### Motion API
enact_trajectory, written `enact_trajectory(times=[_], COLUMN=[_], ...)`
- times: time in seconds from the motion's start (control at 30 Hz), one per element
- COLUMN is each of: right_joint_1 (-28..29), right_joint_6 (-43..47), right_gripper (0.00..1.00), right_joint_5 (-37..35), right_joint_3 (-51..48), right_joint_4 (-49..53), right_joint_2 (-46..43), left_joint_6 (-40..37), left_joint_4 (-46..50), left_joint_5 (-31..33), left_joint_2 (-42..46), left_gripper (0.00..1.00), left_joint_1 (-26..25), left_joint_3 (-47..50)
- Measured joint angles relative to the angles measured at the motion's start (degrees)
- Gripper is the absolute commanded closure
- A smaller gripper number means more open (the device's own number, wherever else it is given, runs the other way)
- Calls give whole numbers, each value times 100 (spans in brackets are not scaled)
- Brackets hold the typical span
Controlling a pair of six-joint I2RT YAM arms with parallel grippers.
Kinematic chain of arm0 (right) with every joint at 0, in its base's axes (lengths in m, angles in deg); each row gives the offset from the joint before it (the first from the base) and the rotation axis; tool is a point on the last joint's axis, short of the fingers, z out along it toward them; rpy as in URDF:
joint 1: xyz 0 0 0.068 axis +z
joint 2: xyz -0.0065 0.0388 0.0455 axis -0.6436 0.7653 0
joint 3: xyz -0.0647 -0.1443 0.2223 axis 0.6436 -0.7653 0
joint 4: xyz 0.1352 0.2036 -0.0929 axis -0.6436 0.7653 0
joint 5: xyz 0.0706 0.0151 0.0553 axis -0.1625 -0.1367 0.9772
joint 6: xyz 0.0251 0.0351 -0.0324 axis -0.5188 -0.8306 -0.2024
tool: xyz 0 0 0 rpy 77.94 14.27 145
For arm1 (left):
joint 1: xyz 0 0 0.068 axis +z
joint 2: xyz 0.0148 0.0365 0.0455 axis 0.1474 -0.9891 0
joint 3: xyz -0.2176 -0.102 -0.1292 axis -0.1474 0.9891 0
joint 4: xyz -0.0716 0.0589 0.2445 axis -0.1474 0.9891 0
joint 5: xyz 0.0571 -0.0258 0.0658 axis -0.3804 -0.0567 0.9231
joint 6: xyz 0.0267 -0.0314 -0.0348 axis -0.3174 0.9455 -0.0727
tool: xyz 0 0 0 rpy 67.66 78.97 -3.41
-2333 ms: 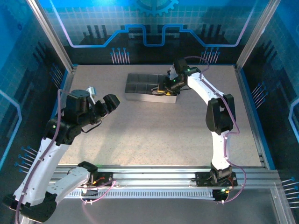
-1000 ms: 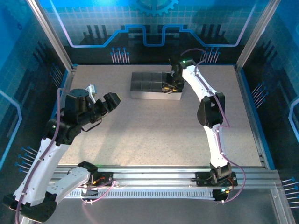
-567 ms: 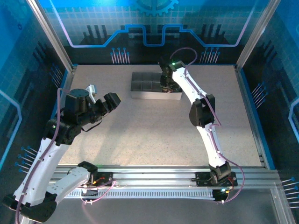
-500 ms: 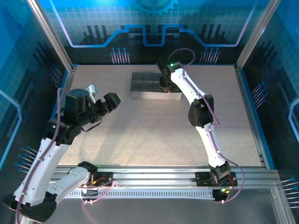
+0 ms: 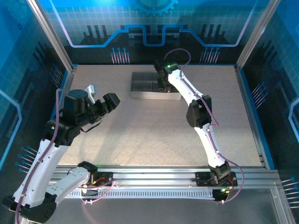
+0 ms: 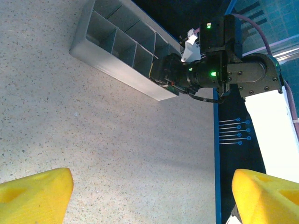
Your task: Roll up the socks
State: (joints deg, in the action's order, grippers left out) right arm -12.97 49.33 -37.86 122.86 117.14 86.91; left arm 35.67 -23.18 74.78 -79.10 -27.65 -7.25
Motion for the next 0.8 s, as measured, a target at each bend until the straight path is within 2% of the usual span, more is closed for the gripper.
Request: enact_trajectory(times=[0.1,0.2,0.27,0.33,0.53,0.8], right_joint_1=[24,39,37,37,37,17], right_joint_6=[90,153,192,264,348,400], right_gripper=[33,34,40,51,71,81], right_joint_5=[13,9,-4,-11,122,345], right_joint_3=[0,2,2,-7,-472,-651], right_joint_4=[13,39,48,39,-223,-570], right_joint_2=[-173,-428,-595,-739,-957,-531], left_joint_6=[22,33,35,35,37,37], left_joint_4=[-2,-2,-2,-2,-2,2], left_joint_5=[0,-2,-2,-2,-2,-2], left_joint_2=[0,0,0,0,24,144], left_gripper=[11,12,12,12,12,12], left_joint_1=[0,0,0,0,0,0], left_joint_3=[0,0,0,0,0,0])
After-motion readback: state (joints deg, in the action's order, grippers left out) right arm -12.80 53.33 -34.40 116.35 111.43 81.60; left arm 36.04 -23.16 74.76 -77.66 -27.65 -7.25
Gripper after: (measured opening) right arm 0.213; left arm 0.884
